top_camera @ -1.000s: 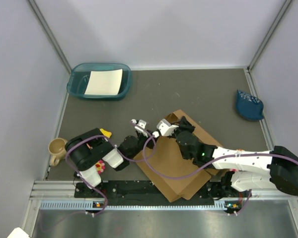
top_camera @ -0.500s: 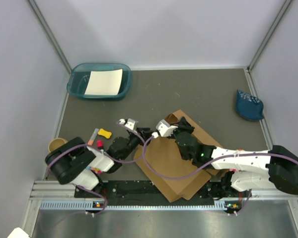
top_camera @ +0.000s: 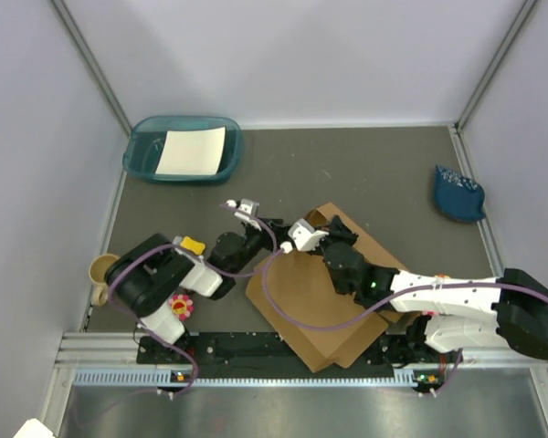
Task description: Fold the paper box
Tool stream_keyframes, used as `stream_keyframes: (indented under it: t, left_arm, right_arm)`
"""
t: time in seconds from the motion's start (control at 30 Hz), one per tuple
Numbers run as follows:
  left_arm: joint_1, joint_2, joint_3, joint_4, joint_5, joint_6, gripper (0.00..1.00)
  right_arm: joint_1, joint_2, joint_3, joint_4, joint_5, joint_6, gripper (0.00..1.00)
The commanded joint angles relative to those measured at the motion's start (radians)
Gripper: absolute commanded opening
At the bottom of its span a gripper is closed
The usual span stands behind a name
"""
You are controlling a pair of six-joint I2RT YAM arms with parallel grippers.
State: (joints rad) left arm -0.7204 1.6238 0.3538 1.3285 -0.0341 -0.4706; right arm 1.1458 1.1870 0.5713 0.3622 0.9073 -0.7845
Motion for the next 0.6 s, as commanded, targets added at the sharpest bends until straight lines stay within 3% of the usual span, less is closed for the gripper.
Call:
stream_keyframes:
  t: [0.0,0.2,0.4,0.57]
  left_arm:
    - [0.003,0.082,0.074,0.284,0.143,-0.022,0.57]
    - [0.002,0.125,0.073,0.34,0.18,-0.039,0.57]
    - [0.003,0.127,0.074,0.34,0.186,-0.046,0.57]
    - [0.001,0.123,0.071,0.34,0.181,-0.039,0.57]
  right_arm:
    - [0.025,0.049,-0.016,-0.172,-0.102,0.125,0.0]
    - [0.025,0.048,0.018,-0.235,-0.116,0.171,0.01]
    - [0.025,0.033,0.071,-0.342,-0.162,0.278,0.23]
    - [0.025,-0.007,0.085,-0.361,-0.192,0.35,0.33]
